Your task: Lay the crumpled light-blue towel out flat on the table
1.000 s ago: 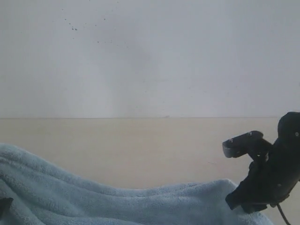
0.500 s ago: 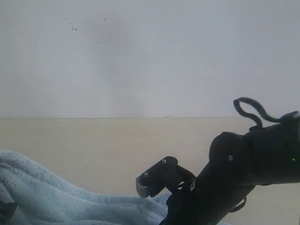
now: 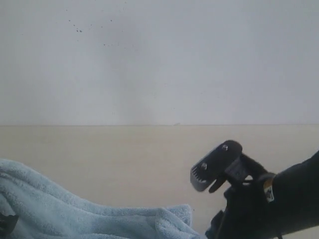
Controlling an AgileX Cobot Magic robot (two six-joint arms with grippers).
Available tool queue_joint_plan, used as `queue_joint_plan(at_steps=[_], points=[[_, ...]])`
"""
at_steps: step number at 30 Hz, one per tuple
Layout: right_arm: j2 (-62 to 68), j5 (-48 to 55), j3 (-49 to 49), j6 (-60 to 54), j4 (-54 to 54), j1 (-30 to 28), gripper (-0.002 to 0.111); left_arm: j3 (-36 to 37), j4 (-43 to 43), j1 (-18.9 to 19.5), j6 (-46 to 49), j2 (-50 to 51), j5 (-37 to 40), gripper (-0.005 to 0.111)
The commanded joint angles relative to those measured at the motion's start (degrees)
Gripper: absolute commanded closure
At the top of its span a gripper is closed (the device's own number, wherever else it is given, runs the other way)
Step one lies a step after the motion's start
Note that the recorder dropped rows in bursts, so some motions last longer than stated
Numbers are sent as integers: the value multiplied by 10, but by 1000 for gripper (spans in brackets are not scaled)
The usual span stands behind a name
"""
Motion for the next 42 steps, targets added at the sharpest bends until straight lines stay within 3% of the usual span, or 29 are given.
queue_joint_plan(at_steps=[1, 5, 11, 18, 28, 35, 38, 42], points=[[31, -41, -9, 39, -47, -56, 72, 1, -1, 1, 3, 2, 4, 102], [86, -43, -12, 22, -47, -83, 73, 2, -1, 1, 3, 2, 4, 102], [144, -43, -12, 15, -46, -83, 101, 2, -1, 1, 3, 2, 3, 102], [127, 10, 3, 14, -15, -72, 93, 2, -1, 1, 3, 2, 3, 102], [10, 24, 79, 14, 80, 64, 92, 2, -1, 1, 3, 2, 3, 102], [-88, 42, 84, 61, 88, 165, 92, 2, -1, 1, 3, 2, 3, 102], [-114, 27, 84, 89, 24, 161, 92, 2, -1, 1, 3, 2, 4, 102], [-110, 22, 84, 250, -212, 94, 92, 2, -1, 1, 3, 2, 6, 102]])
